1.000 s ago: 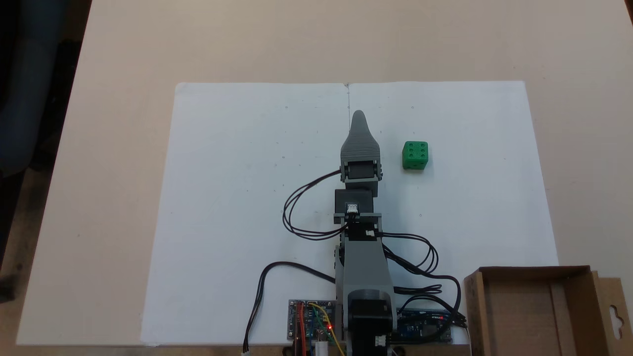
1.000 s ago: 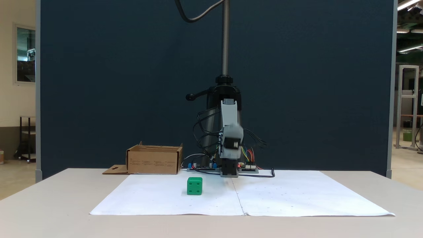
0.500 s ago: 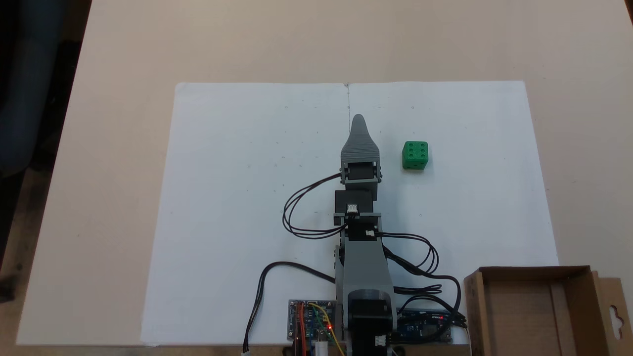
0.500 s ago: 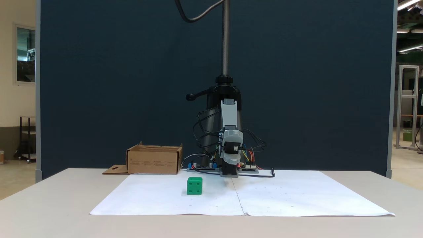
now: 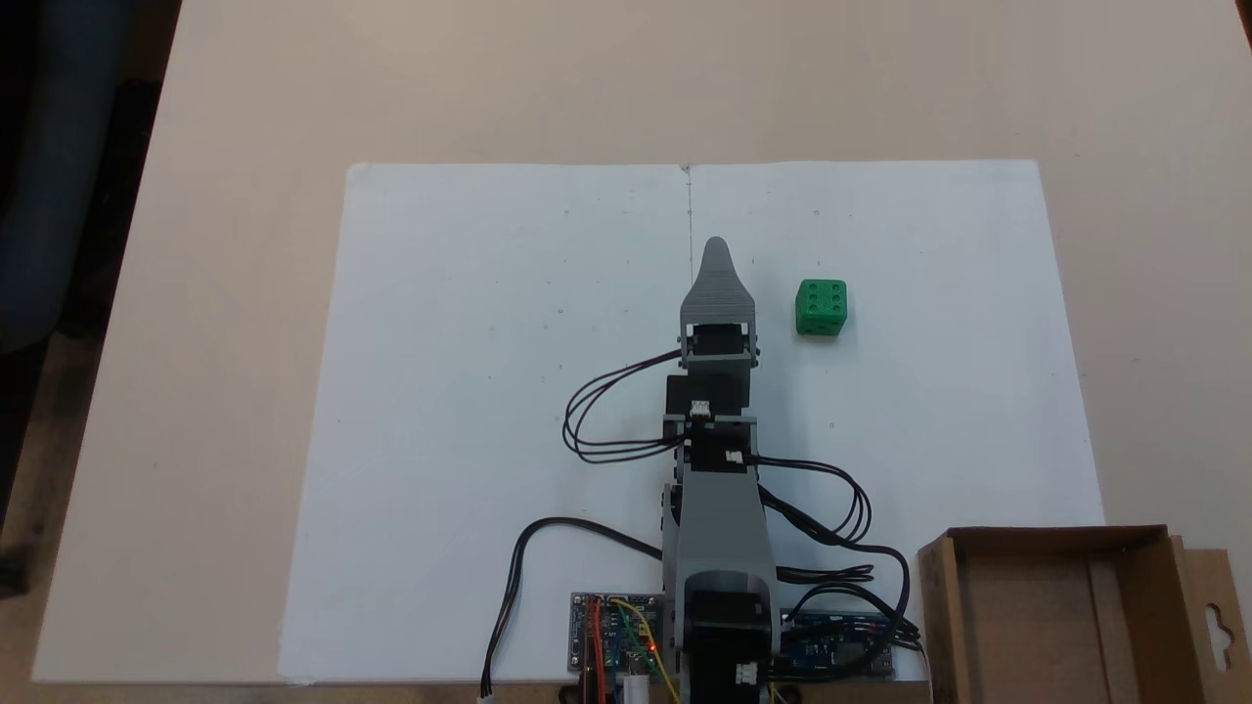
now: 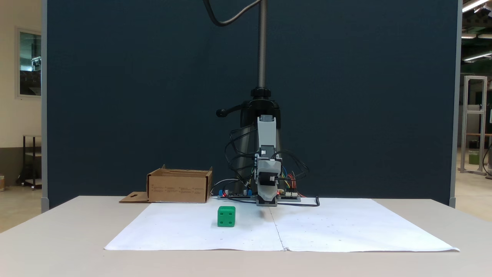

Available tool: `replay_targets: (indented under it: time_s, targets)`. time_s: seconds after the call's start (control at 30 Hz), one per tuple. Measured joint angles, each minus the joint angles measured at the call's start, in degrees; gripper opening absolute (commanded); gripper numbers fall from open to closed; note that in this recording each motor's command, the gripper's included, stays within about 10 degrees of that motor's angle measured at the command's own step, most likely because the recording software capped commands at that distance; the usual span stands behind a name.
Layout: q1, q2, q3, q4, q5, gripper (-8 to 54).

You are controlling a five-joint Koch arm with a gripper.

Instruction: Grasp a green dice and put it in the bin.

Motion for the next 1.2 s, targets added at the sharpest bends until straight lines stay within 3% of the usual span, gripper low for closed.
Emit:
replay_targets:
  time_s: [0.47,0.63,0.83,1.2]
  targets:
    - [6.06,0.0,-42.8,52.03,5.54,41.3]
    - [6.77,-0.26,-46.67,67.68,5.89,41.4]
    - [16.96,-10.81,-61.88,85.96,5.8,41.9]
    - [23.91,-19.6,-68.73,114.17,-10.72,43.7]
